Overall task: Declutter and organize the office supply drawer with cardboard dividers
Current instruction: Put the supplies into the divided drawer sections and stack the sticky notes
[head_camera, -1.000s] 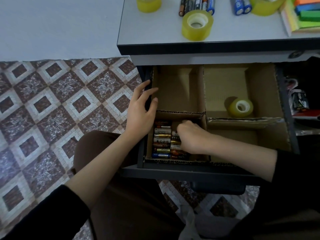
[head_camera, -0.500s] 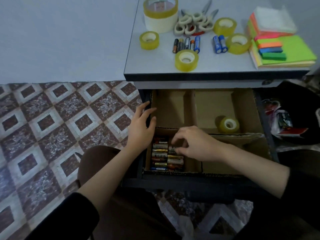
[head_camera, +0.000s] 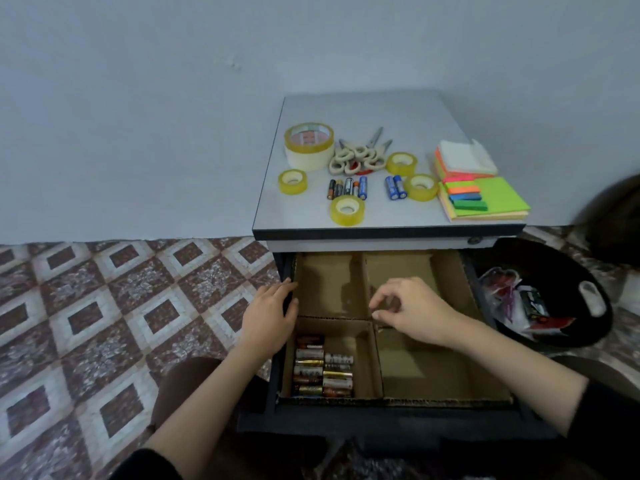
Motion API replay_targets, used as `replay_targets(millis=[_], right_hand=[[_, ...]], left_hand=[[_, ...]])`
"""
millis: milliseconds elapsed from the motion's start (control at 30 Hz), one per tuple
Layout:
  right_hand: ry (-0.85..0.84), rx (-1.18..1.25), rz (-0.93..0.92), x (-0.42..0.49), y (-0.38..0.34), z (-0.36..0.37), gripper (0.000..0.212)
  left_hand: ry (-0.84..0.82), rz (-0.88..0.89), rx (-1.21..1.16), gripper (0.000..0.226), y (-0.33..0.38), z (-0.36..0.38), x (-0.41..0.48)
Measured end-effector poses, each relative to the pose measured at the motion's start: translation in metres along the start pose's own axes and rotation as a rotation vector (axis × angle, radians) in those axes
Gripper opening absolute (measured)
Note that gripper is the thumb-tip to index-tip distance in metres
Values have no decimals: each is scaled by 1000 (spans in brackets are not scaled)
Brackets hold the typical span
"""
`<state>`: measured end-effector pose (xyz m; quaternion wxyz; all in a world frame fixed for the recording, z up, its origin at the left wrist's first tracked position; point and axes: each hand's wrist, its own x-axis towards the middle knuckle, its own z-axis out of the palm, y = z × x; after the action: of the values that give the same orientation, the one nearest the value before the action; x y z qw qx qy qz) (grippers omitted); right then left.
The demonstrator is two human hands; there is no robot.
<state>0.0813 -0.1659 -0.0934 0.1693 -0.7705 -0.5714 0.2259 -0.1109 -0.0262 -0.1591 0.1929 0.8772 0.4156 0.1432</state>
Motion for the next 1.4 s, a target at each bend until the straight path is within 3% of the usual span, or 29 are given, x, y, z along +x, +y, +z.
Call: replay_targets(millis=[200, 467, 700, 933, 1167, 1400], right_hand=[[188, 80, 43, 9, 4, -42, 7], [367, 63, 66, 42, 10, -114, 3], [220, -281, 90, 100, 1, -152, 29], [44, -379, 79, 126, -3, -137, 58], [1, -375, 65, 129, -1, -134, 63], [-19, -414, 72, 131, -1, -137, 61]], left_hand=[[-168, 12, -102, 29, 16, -43, 14], [-74, 113, -126, 22, 53, -99, 66], [-100, 188, -5, 35, 71, -103, 133], [-231, 216, 48, 59, 76, -96, 169], [-314, 249, -6, 74, 83, -91, 184], [-325, 323, 3, 68, 91, -85, 192]])
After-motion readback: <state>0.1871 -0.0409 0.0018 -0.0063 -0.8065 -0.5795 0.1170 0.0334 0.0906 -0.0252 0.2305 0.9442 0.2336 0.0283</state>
